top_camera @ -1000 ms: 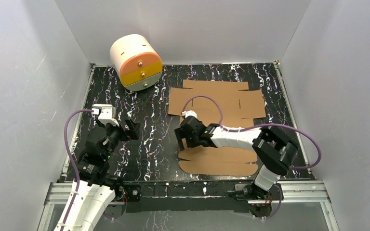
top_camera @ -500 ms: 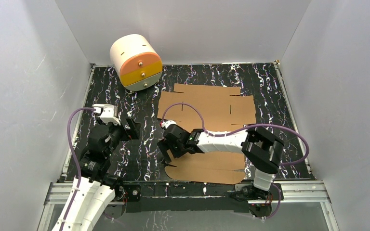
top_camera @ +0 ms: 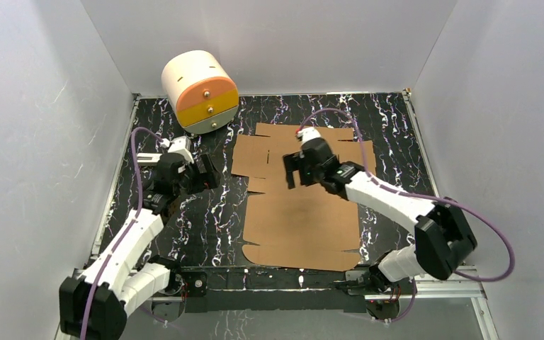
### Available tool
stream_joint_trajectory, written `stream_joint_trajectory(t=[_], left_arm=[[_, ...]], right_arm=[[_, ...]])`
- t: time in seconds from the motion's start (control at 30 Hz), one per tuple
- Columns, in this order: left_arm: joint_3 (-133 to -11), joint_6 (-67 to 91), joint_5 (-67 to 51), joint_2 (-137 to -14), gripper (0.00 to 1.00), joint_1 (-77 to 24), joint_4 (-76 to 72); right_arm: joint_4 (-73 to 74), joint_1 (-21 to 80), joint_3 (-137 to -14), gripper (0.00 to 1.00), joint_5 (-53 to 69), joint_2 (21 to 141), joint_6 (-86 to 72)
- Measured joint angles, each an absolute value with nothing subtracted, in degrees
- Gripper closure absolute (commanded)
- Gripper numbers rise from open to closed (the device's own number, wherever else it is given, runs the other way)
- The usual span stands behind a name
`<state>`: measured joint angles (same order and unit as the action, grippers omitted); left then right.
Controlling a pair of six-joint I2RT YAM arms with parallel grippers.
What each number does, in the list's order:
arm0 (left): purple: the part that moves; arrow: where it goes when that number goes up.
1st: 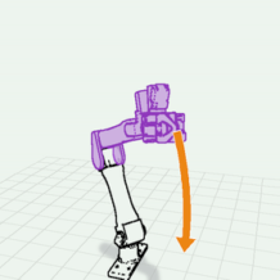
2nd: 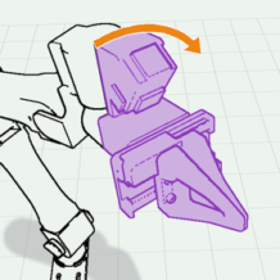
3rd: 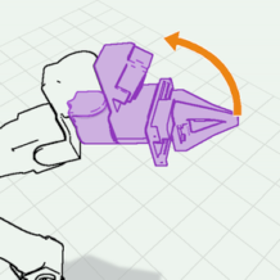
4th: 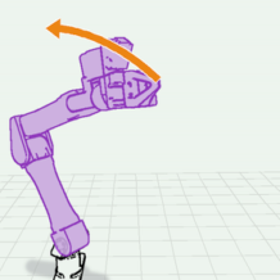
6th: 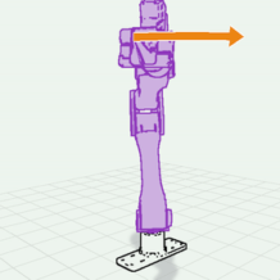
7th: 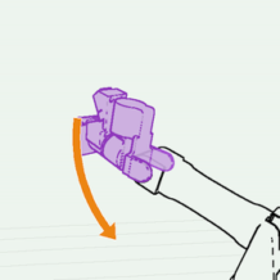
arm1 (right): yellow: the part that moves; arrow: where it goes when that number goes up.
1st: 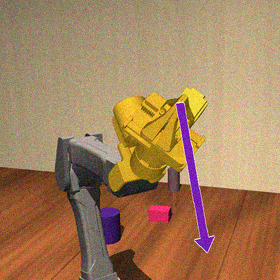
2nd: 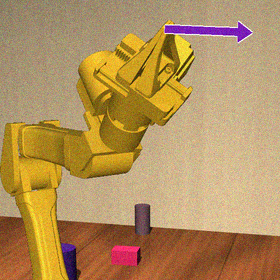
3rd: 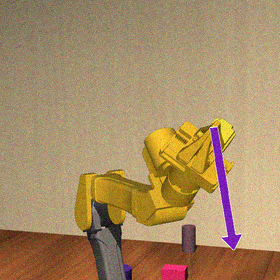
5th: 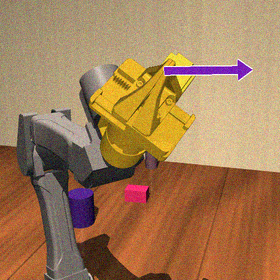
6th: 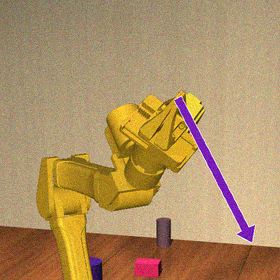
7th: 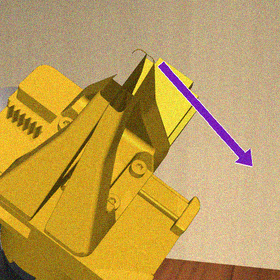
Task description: Fold the paper box
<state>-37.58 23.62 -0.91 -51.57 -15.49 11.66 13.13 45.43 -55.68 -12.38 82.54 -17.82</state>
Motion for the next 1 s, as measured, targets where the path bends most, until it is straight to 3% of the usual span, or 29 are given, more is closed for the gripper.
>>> stream_joint_trajectory(t=[0.1, 0.4, 0.6, 0.8, 1.0], left_arm=[[-38.06, 26.20, -1.58, -56.64, 0.03, -15.38, 9.15], [-50.50, 29.98, 1.17, -74.70, 0.03, -15.11, 9.04], [-53.19, 29.69, 2.26, -76.99, 0.02, -15.09, 10.04], [-58.48, 29.65, 1.85, -83.07, 0.03, -15.09, 10.55], [-58.59, 30.83, 1.30, -88.88, 0.04, -15.00, 9.23]], right_arm=[[12.58, 38.68, -53.63, 0.01, -12.25, 78.78, -15.92], [9.34, 18.61, -51.11, 0.01, -9.37, 74.72, -11.99], [7.35, 9.21, -51.09, 0.01, -6.46, 74.91, -11.75], [5.91, -2.48, -51.20, 0.02, 4.10, 79.35, -12.73], [4.08, -8.19, -50.43, 0.02, 7.18, 82.70, -14.90]])
